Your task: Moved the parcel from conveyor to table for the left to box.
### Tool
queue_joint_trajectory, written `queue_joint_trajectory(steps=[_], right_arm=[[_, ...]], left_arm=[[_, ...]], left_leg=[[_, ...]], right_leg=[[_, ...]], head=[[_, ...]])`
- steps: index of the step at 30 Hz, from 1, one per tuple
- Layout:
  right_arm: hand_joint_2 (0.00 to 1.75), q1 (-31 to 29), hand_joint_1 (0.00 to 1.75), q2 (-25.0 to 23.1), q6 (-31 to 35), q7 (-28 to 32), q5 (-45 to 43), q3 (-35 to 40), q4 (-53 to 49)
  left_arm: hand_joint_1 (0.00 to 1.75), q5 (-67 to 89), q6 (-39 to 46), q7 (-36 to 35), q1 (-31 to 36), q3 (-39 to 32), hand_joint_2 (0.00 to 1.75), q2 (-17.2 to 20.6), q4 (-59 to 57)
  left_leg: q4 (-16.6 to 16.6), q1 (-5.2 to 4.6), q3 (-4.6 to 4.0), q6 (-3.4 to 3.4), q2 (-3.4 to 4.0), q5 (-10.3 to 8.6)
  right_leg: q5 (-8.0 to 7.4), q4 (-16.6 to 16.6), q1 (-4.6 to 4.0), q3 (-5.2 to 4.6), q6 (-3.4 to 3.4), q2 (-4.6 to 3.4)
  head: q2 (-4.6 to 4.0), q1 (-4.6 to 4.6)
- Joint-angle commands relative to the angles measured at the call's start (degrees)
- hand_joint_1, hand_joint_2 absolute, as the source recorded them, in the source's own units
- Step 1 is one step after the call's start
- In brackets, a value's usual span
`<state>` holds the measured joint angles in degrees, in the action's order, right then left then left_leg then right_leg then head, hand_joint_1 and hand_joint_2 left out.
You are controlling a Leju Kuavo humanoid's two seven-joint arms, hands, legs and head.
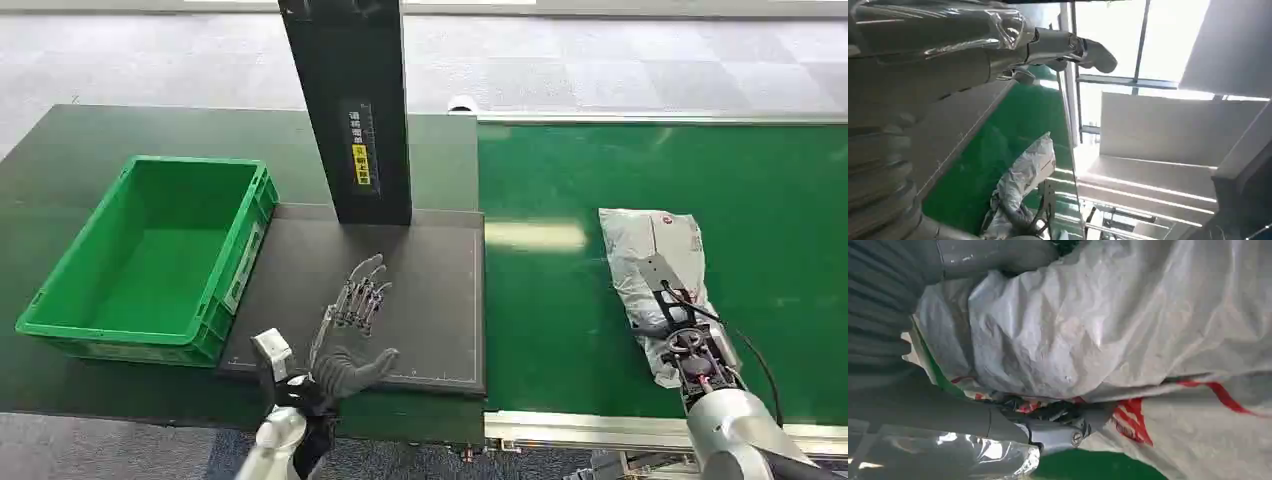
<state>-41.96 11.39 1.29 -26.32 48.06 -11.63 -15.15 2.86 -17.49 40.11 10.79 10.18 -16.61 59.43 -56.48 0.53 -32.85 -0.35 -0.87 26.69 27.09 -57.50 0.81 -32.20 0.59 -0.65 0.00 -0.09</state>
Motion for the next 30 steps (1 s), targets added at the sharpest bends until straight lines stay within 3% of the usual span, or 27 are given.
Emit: queue_joint_trajectory(steps=[1,7,10,11,12,14,15,18,19,21,25,29,30], right_arm=[[1.75,0.7,1.75,-0.8,0.3,2.7,-0.8,-4.4,2.6],[1.75,0.0,1.75,-1.2,-0.3,5.4,-1.4,-5.3,2.3],[1.75,-2.2,1.75,-2.7,-3.9,17.7,-6.2,-10.1,1.1],[1.75,-2.5,1.75,-3.0,-4.5,19.4,-6.7,-10.6,0.9],[1.75,-5.2,1.75,-4.4,-6.8,29.4,-9.3,-12.7,-0.4],[1.75,-8.2,1.75,-6.2,-8.3,38.8,-10.2,-13.1,-1.8],[1.75,-8.2,1.75,-6.2,-8.3,38.8,-10.2,-13.1,-1.8],[1.75,-9.8,1.75,-10.9,-9.8,51.7,-10.3,-10.5,-6.9],[1.75,-8.8,1.75,-13.3,-10.5,54.6,-9.2,-7.7,-9.8],[1.75,-8.0,1.75,-14.6,-10.6,55.4,-8.5,-6.1,-11.7],[1.75,1.6,1.75,-23.2,-11.4,54.7,-6.8,5.9,-22.7],[1.75,6.4,1.75,-29.8,-9.9,52.1,-5.1,16.2,-18.8],[1.75,6.4,1.75,-29.8,-9.9,52.1,-5.1,16.2,-18.8]], left_arm=[[0.0,-0.5,1.6,-0.1,2.1,5.2,1.75,1.2,-4.4],[0.0,-1.1,1.3,-0.1,2.2,4.8,1.75,1.3,-4.3],[0.0,-0.6,1.4,-0.1,1.9,4.7,1.75,1.5,-4.0],[0.0,-0.5,1.5,-0.1,2.0,4.8,1.75,1.5,-4.2],[0.0,-0.4,2.3,-0.1,1.0,4.4,1.75,1.8,-3.3],[0.0,-0.4,3.3,-0.1,-0.7,3.4,1.75,2.2,-0.8],[0.0,-0.4,3.3,-0.1,-0.7,3.4,1.75,2.2,-0.8],[0.0,-0.7,3.6,-0.1,-2.5,0.9,1.75,3.1,3.8],[0.0,-0.9,3.8,-0.1,-2.9,-0.3,1.75,3.4,6.4],[0.0,-1.1,3.8,-0.1,-3.0,-1.1,1.75,3.5,7.6],[0.0,-2.0,1.0,-0.1,-2.5,-7.6,1.75,3.2,12.6],[0.0,-2.4,1.7,-0.1,-1.4,-12.2,1.75,3.4,14.8],[0.0,-2.4,1.7,-0.1,-1.4,-12.2,1.75,3.4,14.8]], left_leg=[[0.1,0.03,0.08,-0.01,-0.04,-0.04],[0.0,0.02,0.13,-0.01,0.07,-0.02],[0.1,0.04,0.1,0.0,0.18,-0.04],[0.0,0.02,0.1,0.0,0.22,-0.01],[0.1,0.01,0.07,0.01,0.32,-0.02],[0.0,-0.06,0.04,0.01,0.61,0.03],[0.0,-0.09,-0.06,0.0,0.78,0.04],[0.0,-0.06,-0.16,-0.05,1.0,0.03],[0.0,-0.04,-0.14,-0.03,0.68,-0.01],[0.0,0.03,-0.15,0.03,0.71,-0.03],[0.1,0.1,-0.06,0.02,0.69,-0.04],[0.2,0.2,0.1,-0.04,0.99,0.0],[0.1,0.2,-0.05,-0.03,0.68,-0.04]], right_leg=[[-0.03,0.1,-0.05,0.13,-0.05,0.14],[-0.03,0.1,-0.04,0.11,-0.04,0.02],[-0.08,0.1,-0.07,0.07,-0.06,-0.03],[-0.05,0.0,-0.04,0.04,-0.04,-0.1],[-0.1,0.1,-0.04,-0.01,-0.05,-0.16],[-0.1,-0.1,0.03,-0.13,-0.04,-0.48],[-0.15,-0.1,0.06,-0.22,-0.06,-0.64],[-0.22,-0.2,0.02,-0.49,-0.16,-0.83],[-0.16,-0.1,0.01,-0.35,-0.14,-0.56],[-0.18,-0.1,-0.07,-0.34,-0.14,-0.57],[-0.17,0.0,-0.17,-0.22,-0.14,-0.53],[-0.17,0.1,-0.27,-0.21,-0.22,-0.76],[-0.14,0.0,-0.27,-0.2,-0.18,-0.48]], head=[[0.0,-0.02],[0.0,-0.02],[0.0,0.0],[0.0,-0.02],[0.0,0.0],[0.0,0.0],[0.0,0.0],[0.0,-0.04],[0.0,0.0],[0.0,-0.02],[0.0,-0.02],[0.0,-0.04],[0.0,0.02]])
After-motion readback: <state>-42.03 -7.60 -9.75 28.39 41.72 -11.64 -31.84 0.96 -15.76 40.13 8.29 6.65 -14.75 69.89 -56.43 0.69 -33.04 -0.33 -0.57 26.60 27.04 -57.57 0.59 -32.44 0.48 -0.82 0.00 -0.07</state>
